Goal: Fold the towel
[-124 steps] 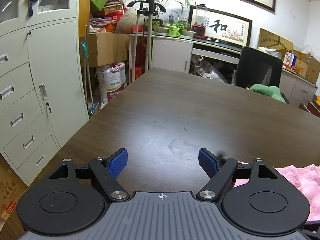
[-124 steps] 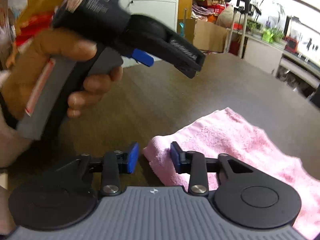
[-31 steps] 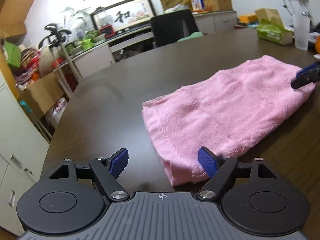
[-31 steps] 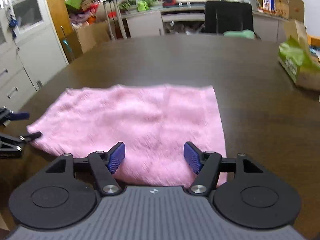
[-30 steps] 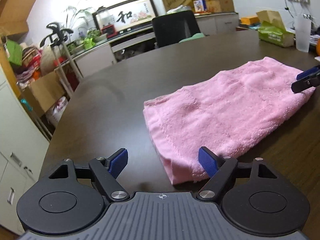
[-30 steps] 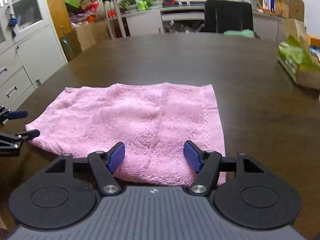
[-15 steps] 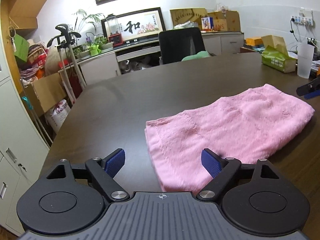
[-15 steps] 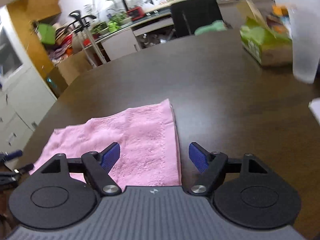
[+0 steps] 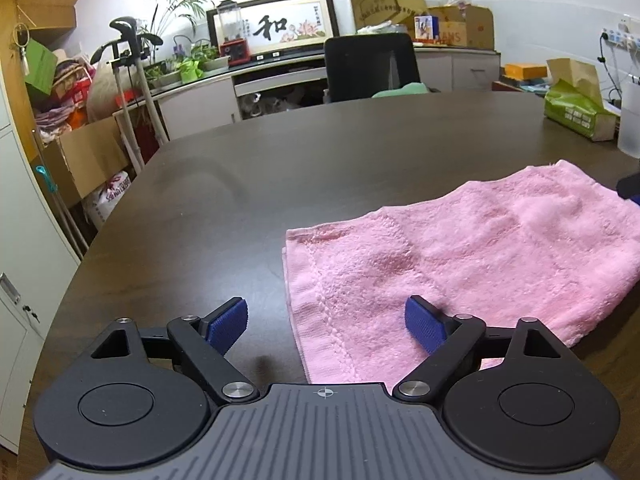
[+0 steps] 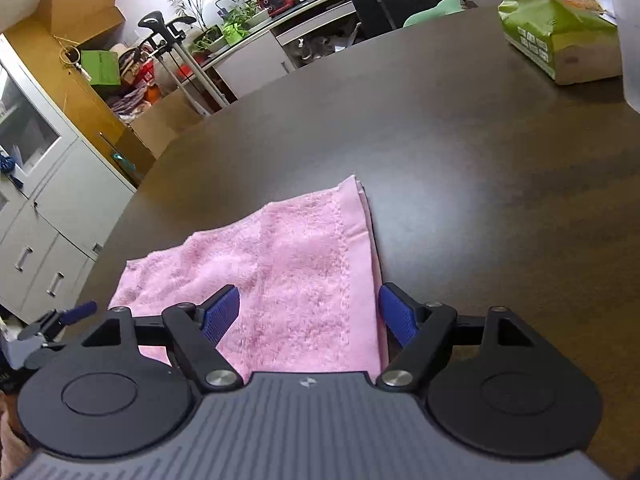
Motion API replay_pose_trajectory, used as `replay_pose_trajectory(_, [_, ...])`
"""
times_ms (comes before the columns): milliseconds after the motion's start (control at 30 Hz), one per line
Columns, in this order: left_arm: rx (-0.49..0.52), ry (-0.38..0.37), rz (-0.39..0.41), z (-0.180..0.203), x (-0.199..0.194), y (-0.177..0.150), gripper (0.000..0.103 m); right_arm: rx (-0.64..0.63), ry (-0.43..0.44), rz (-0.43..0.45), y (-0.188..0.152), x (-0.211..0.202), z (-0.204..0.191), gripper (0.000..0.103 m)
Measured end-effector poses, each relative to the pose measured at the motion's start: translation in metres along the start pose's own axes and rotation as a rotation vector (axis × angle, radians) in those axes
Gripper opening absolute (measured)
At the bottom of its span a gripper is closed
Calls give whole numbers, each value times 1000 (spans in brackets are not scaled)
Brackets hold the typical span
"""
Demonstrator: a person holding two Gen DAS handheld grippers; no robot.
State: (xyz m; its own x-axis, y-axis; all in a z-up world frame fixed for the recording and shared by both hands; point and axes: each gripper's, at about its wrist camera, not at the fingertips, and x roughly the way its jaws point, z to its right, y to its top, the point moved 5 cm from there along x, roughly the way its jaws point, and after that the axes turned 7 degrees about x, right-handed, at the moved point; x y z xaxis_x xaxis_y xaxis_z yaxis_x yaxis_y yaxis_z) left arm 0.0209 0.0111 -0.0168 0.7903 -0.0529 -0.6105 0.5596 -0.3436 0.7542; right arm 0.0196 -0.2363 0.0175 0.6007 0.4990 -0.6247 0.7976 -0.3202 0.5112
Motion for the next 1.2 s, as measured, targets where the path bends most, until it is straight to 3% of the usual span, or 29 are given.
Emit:
replay_pose_trajectory(133, [7, 13, 13, -3, 2, 0, 97, -4, 7, -9, 5, 4, 0, 76])
replay_pose_trajectory(167, [5, 13, 15, -3, 3, 0, 97, -10, 8, -13, 6, 6, -1, 71])
replay_pose_trajectory(233, [1, 13, 18, -4, 5, -1, 99, -7, 4, -17, 8, 8, 0, 57])
replay_pose_trajectory(300, [-7, 8, 20, -6, 6, -1, 100, 4, -5, -20, 10, 10, 4, 37])
replay_pose_trajectory(333, [-9, 6, 20, -6, 6, 0, 101, 5, -10, -20, 11, 11, 5, 33])
replay_pose_trajectory(400, [-19, 0, 18, -8, 6, -1, 102, -7, -34, -17, 10, 11, 8, 13])
replay_pose_trajectory(433, [-21, -2, 17, -8, 7, 0, 102, -28, -62, -15, 9, 11, 9, 10])
replay_pose_trajectory(700, [-29, 1, 8, -8, 8, 1, 103, -224, -229, 10, -2, 15, -14, 10])
replay_pose_trajectory(867, [-43, -7, 4, -10, 9, 1, 103, -333, -338, 74, -17, 21, -34, 5])
replay_pose_trajectory(1100, [-76, -28, -5, -15, 10, 0, 103, -446, -404, 151, -32, 14, -46, 5])
replay_pose_trajectory(1200, [-81, -29, -6, -16, 11, 0, 103, -480, -390, 182, -31, 5, -53, 5])
